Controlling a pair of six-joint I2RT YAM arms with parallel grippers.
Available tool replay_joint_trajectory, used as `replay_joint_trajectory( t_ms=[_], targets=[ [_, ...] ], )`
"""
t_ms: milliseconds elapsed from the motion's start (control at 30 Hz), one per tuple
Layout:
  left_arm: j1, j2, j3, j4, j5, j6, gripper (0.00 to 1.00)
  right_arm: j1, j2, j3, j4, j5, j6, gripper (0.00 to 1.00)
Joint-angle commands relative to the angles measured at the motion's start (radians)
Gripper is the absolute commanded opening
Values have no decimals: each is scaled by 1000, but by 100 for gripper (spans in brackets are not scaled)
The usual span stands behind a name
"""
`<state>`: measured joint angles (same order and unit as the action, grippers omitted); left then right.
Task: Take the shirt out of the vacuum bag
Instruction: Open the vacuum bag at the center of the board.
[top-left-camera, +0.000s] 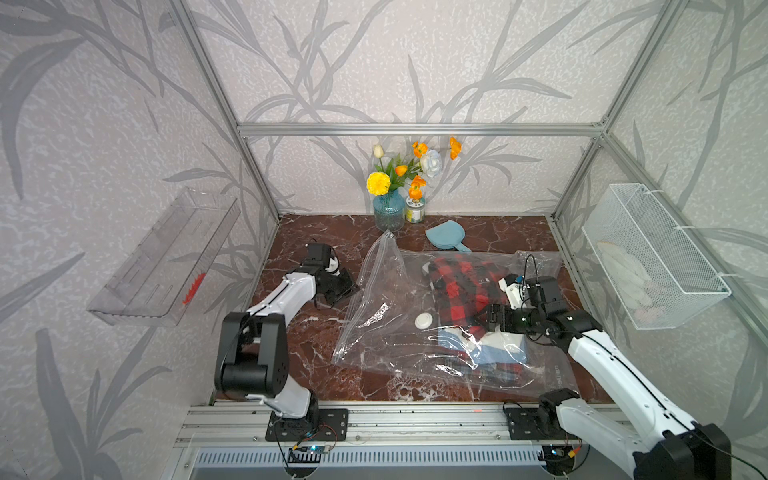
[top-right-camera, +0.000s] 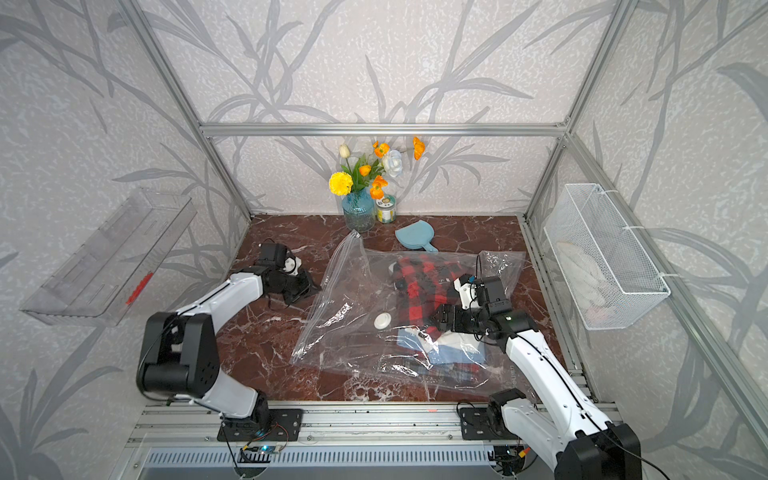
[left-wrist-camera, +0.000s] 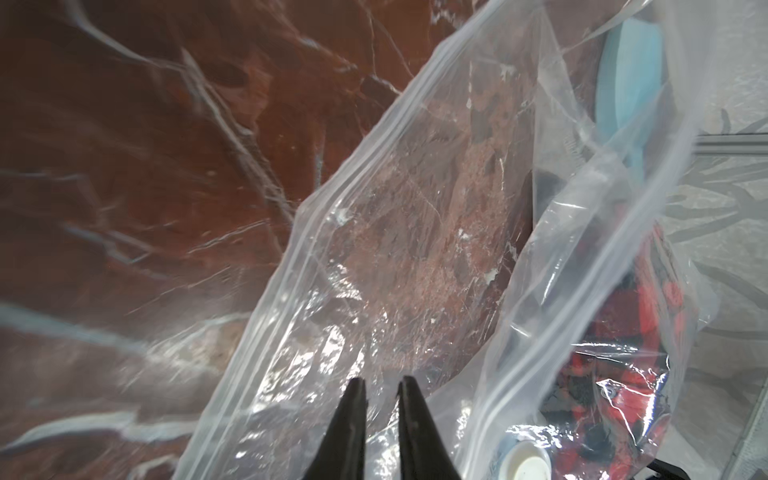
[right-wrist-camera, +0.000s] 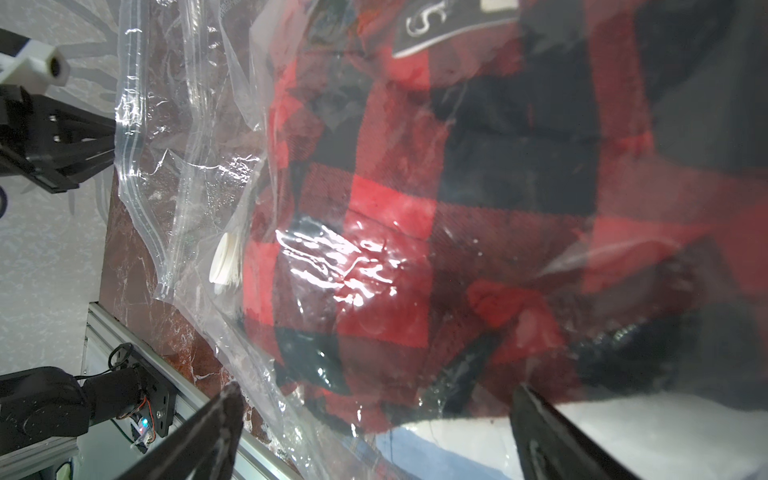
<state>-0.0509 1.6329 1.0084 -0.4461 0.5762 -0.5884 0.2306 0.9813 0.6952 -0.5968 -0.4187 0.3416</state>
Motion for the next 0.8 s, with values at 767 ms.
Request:
replay_joint_trajectory(
  t_ms=[767],
  targets=[
    [-233, 247, -8, 413, 530, -151, 28, -62, 99, 196, -87, 59, -47, 99]
  ],
)
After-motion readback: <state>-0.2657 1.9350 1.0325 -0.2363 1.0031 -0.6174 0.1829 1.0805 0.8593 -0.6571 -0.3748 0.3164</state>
